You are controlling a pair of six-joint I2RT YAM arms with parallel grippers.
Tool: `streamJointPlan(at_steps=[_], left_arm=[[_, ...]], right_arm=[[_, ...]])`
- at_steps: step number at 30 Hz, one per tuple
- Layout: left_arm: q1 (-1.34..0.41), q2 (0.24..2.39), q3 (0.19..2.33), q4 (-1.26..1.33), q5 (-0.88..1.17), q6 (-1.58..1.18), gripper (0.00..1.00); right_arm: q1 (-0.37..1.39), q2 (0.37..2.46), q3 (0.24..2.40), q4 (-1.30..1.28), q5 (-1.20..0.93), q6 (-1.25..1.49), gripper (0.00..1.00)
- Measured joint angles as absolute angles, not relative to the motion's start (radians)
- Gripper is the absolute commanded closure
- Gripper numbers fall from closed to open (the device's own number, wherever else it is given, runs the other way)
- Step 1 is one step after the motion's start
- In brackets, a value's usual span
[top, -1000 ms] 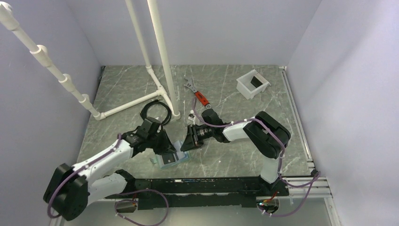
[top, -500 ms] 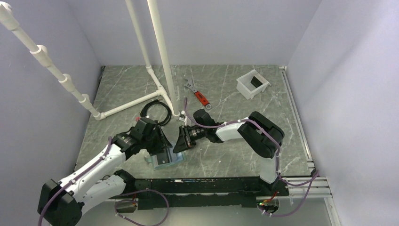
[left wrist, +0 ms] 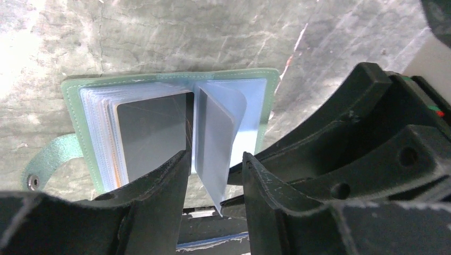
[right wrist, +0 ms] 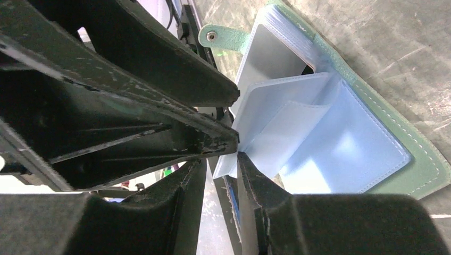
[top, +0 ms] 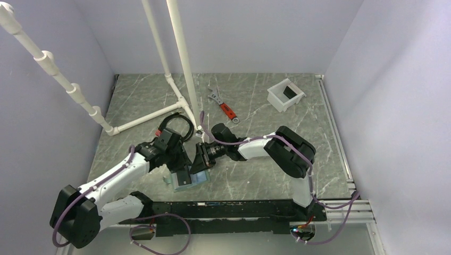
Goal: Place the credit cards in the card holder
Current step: Insert the credit card into the card holder.
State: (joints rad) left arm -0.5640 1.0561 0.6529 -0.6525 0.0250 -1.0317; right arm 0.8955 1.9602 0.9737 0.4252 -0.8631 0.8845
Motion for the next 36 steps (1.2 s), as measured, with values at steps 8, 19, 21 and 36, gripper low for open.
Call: streamJointPlan(at_steps=[8,19,21,36], left_arm=[[-0.561,1.124,0.653,-0.698,-0.014,-1.014,0.59],[-0.559,1.121,0.652,-0.824,-0.095,-1.074,0.53],[-0.559,1.105,0.645,-0.833,-0.107,-1.097,0.54],[-0.559,1.084,0.572,-0.807,-0.145,-1.231,0.77]], right_arm=[[0.904,1.964,0.992,0.395,-0.854,0.872,0.69],[0.905,1.964,1.021,0.221,-0.776,0.729,0.66],[0.905,1.962,1.030,0.154,-0.730,0.674,0.65],[0.899,1.779,1.057,-0.206,-0.360,0.381,0.51]])
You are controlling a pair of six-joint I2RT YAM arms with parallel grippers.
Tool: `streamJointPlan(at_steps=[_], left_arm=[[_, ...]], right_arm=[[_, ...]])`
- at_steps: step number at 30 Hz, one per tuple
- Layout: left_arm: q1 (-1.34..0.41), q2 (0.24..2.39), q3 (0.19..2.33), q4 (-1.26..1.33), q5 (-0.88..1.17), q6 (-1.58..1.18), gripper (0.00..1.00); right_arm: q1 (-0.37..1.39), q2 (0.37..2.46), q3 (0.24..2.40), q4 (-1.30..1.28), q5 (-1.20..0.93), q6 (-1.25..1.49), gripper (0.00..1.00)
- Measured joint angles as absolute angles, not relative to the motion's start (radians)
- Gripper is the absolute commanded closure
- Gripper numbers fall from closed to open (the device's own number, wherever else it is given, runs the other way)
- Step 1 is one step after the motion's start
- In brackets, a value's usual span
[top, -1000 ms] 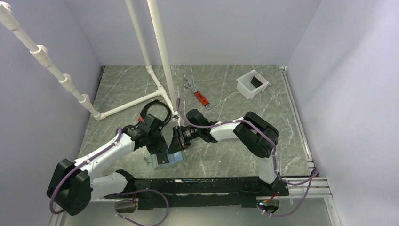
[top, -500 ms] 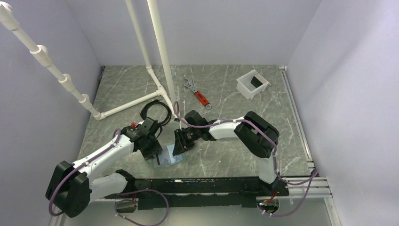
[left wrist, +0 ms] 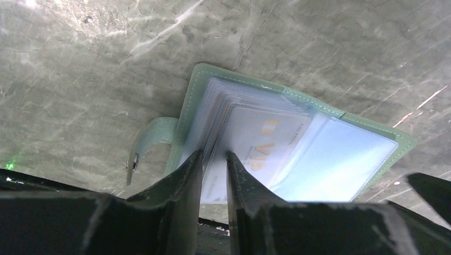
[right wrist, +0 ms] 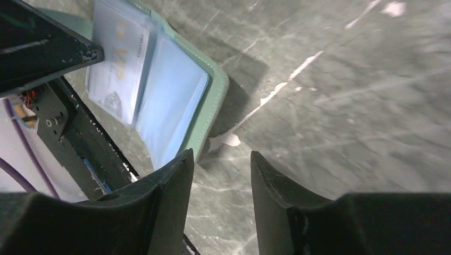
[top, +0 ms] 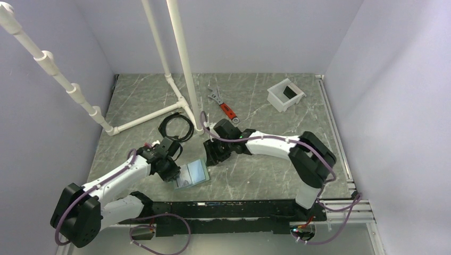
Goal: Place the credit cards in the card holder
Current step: Insert the credit card into the card holder.
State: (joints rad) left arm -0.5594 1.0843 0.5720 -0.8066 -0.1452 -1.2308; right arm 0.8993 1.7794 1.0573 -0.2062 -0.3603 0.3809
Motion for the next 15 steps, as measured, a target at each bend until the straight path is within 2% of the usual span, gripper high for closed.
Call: streamJointPlan(at_steps=[5,9,15], left_arm=[[-0.554,1.100,0.573,-0.789,-0.128,-1.211,0.80],[-0.549,1.126,0.588,-0.786,-0.113,-1.178,0.79],[-0.541,1.164,0.624,-0.801,-0.101,-1.101,0.66]], right_arm=[[0.814,1.632,1.058,-0.258,-0.286,0.339,0.44],[0.628,1.532,1.091,-0.309,-0.205,0.303,0.36],[0.433,1.529,1.238,-0.416,0.078,0.194,0.29]])
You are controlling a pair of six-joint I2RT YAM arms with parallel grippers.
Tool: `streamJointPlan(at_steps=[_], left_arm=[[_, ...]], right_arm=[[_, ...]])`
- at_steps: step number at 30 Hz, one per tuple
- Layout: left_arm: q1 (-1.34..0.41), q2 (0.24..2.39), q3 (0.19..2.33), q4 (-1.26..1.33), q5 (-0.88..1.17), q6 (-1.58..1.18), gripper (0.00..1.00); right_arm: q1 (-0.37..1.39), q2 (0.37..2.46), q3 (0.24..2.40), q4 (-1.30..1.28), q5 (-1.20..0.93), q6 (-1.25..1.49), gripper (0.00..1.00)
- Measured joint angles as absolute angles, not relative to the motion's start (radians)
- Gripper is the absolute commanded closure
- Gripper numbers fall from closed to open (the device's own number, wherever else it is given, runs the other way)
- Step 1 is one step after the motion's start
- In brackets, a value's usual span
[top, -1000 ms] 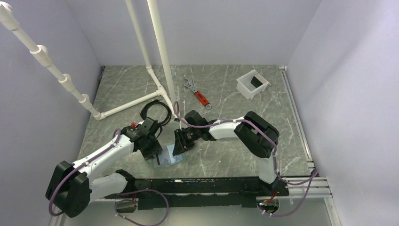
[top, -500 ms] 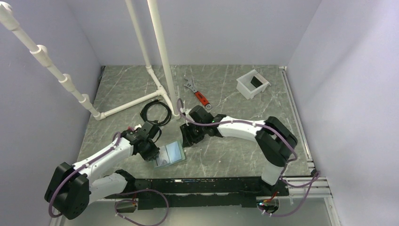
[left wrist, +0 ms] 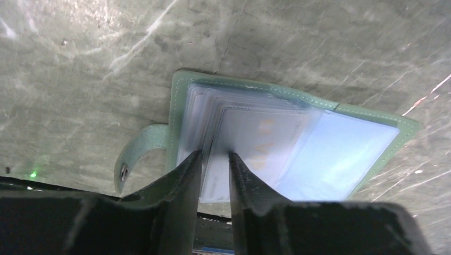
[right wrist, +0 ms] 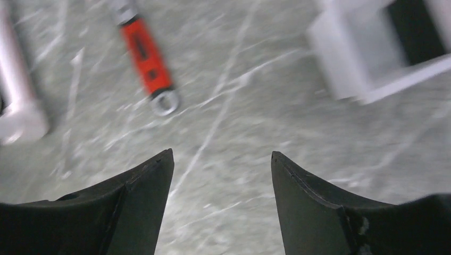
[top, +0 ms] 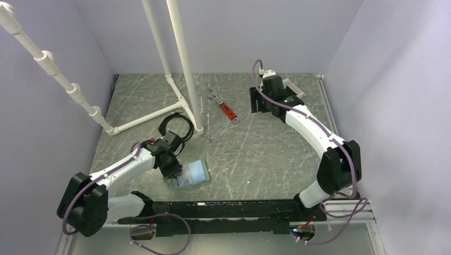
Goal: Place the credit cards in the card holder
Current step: Insert the credit card into the card holder, then pick up the credit card from the storage box.
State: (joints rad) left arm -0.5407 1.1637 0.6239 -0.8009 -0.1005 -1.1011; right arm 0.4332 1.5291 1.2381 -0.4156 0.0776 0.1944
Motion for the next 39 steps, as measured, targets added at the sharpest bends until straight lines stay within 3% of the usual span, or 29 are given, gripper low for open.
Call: streamJointPlan(at_steps=[7,13,26,39], left_arm=[[-0.481,1.213,0.689,-0.821,-0.066,-0.948,0.54],[-0.415,1.235,0.796,-0.854,-0.009,-0.822,0.44],[-0.282,1.241,0.942,-0.888,0.150,-0.585,0.36],[-0.280,1.271,0.984,-0.878,0.213,-0.493,0.28]], right_arm=[[0.269,1.710,1.463,-0.456,0.313,0.030,0.28],[0.160,1.925,1.623,-0.471,0.379,-0.143,0.31],[0.139,2.255,2.020,-0.495,0.420,-0.463,0.38],[0.097,2.323,2.049,-0.514,0.440,-0.541,0.42]])
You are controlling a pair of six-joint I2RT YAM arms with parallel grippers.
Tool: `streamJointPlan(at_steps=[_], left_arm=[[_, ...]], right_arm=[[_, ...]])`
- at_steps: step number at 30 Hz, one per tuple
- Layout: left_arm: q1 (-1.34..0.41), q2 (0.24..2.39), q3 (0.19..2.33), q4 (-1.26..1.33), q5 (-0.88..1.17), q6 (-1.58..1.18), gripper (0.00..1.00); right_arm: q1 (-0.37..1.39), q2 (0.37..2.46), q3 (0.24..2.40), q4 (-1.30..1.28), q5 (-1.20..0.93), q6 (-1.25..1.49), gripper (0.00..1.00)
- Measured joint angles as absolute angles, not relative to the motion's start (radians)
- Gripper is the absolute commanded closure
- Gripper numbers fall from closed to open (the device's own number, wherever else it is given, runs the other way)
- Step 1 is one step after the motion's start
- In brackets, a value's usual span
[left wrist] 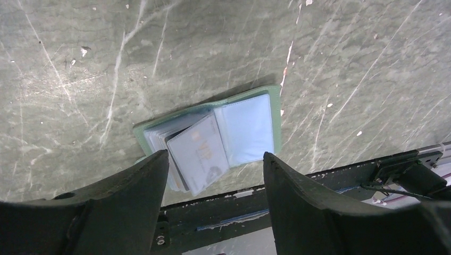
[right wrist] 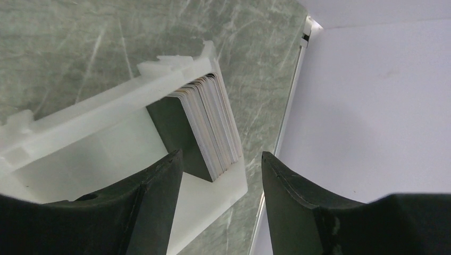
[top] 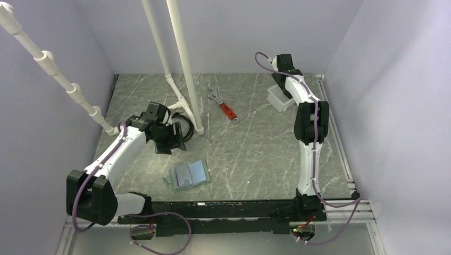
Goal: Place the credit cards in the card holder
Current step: Pick up the credit card from the storage box.
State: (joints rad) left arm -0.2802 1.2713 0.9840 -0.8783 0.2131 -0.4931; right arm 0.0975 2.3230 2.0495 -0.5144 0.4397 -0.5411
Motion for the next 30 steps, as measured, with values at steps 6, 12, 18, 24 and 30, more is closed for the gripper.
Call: streamJointPlan(at_steps=[6,12,18,24,30], left_arm=[[-0.280,1.277,0.984,-0.875,0.221,-0.490,0.27],[-0.278,1.292,1.005,-0.873,0.223,-0.488,0.27],[-0.276,1.301,1.019,-0.871,0.224,-0.482,0.27],[-0.272,1.315,1.019,-0.868,0.224,-0.482,0.27],[-0.268,1.322,1.020,-0.859,0.232,-0.482,0.27]], right_arm=[[0.070,2.323,2.041,-0.506,0.435,-0.547,0.40],[0.057,2.331,2.026,-0.498,0.410,-0.554,0.35],[0.057,2.351,2.026,-0.496,0.391,-0.554,0.34],[0.057,2.400,2.042,-0.495,0.386,-0.554,0.33],[0.057,2.426,2.053,-0.492,0.403,-0.553,0.36]])
